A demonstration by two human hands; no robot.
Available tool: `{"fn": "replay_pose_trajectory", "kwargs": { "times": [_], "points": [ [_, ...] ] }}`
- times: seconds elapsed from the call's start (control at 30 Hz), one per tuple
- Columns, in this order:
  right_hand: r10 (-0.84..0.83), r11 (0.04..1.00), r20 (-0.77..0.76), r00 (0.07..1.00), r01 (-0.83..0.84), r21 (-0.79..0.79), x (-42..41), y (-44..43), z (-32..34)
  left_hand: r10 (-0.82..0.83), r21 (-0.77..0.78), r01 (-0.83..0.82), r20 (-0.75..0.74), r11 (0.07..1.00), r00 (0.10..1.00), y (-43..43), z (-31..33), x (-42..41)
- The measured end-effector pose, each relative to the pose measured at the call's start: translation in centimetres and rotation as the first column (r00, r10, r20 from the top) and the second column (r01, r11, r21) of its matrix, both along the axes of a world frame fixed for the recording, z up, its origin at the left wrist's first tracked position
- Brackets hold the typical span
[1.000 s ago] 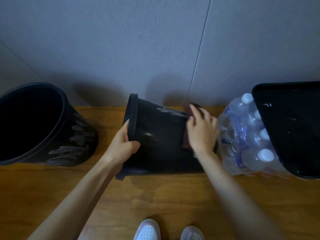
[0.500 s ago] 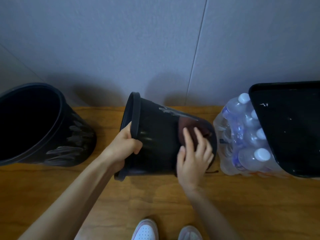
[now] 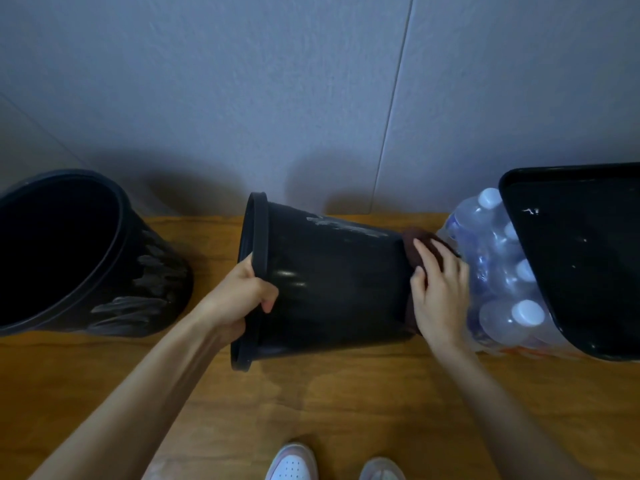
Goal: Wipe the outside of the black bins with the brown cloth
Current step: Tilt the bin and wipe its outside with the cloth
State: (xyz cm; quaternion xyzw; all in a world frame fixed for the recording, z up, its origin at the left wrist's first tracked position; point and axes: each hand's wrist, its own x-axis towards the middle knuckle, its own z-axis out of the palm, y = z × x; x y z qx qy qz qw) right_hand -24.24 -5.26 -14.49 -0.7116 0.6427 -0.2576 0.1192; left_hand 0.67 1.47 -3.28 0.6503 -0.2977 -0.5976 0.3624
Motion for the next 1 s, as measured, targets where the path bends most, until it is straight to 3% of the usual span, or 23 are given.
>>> {"fn": "replay_pose_trajectory", "kwargs": {
  "times": [0.13, 0.3, 0.43, 0.63, 0.77, 0.83, 1.0],
  "points": [
    [0.179, 0.982, 0.028, 0.983, -0.177, -0.064, 3.9, -1.1, 3.6, -0.081, -0.033, 0.082, 0.035, 0.996, 0.996, 0.3, 0.7, -1.1],
    [0.279, 0.96, 0.187, 0.942, -0.271, -0.069, 8.9, 0.1, 7.8, -0.183, -0.083, 0.19, 0.09, 0.978, 0.979, 0.2, 0.9, -1.9],
    [0.351, 0.935, 0.159, 0.923, -0.337, -0.109, 8.0, 0.5, 7.4, -0.233, -0.105, 0.247, 0.136, 0.963, 0.963, 0.3, 0.9, -2.4],
    [0.054, 0.983, 0.109, 0.993, -0.072, 0.17, 2.3, -1.1, 4.0, -0.22, -0.096, 0.227, 0.081, 0.969, 0.972, 0.7, 1.2, -2.3],
    [0.103, 0.987, 0.06, 0.993, -0.109, 0.117, 1.4, 0.7, 3.6, -0.039, -0.042, 0.041, 0.041, 0.998, 0.998, -2.0, 2.5, -3.5],
    [0.135, 0.985, 0.037, 0.99, -0.138, 0.102, 1.3, 1.1, 3.5, 0.01, -0.006, -0.01, 0.107, 1.0, 0.994, -3.3, 3.2, -4.0],
    [0.092, 0.987, 0.1, 0.991, -0.104, 0.122, 3.3, 2.2, 4.8, 0.08, -0.107, -0.052, 0.278, 0.993, 0.957, -3.3, 3.1, -4.3]
  ]
}}
